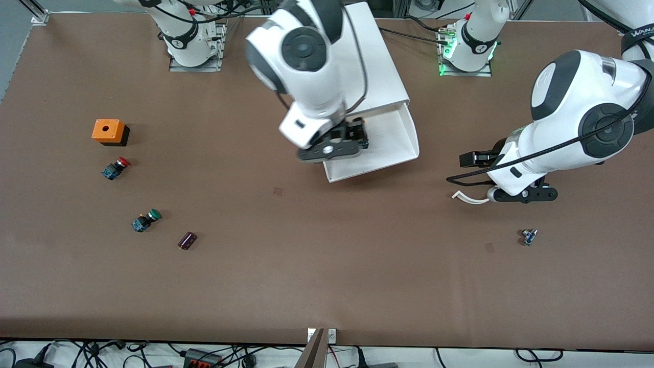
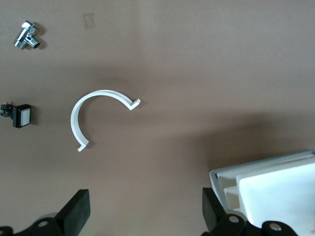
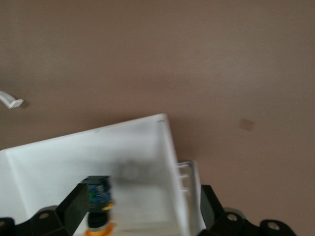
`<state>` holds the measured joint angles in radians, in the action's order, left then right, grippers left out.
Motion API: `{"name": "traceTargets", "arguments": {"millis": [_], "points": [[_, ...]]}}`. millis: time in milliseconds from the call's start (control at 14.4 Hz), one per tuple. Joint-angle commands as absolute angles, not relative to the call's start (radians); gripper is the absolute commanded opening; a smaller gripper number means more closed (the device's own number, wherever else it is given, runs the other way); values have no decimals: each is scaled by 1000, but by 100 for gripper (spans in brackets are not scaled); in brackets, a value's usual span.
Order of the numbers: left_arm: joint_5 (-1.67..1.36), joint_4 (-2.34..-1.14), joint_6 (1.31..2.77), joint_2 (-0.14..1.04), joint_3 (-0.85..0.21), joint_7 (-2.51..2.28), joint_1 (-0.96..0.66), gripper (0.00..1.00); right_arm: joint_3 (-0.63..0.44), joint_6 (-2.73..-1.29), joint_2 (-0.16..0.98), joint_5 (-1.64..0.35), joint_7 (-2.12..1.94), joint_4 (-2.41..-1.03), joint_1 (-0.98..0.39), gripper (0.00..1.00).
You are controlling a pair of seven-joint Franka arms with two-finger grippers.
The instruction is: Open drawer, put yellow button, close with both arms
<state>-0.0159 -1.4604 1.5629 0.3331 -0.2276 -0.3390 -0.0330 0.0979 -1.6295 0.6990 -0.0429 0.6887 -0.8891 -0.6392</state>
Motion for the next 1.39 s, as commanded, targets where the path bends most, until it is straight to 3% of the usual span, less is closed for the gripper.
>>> {"name": "traceTargets", "arguments": {"millis": [0,279,488,766,975,1184,1324], "points": [[-37,-1500,1640,291,-261,-408,-44,100,106,-1514,674,-34,620,-867,-513,100],[-20,-1578,1823,301,-359,-563,-51,100,97,-1434,631,-18,366,-887,-272,100],[-20,-1594,1929,385,-373,-598,-112,100,97,-1392,617,2,149,-887,-128,100],[38,-1597,2083,471,-371,-750,-185,100,95,-1351,597,3,123,-887,-17,100],[191,-1594,2089,508,-374,-897,-251,100,97,-1351,563,6,118,-891,32,100],[201,-1600,2088,506,-376,-942,-270,100,-7,-1380,444,-1,40,-1053,18,100],[198,-1611,2071,497,-399,-943,-270,100,-15,-1452,344,6,9,-1179,21,100]]}}
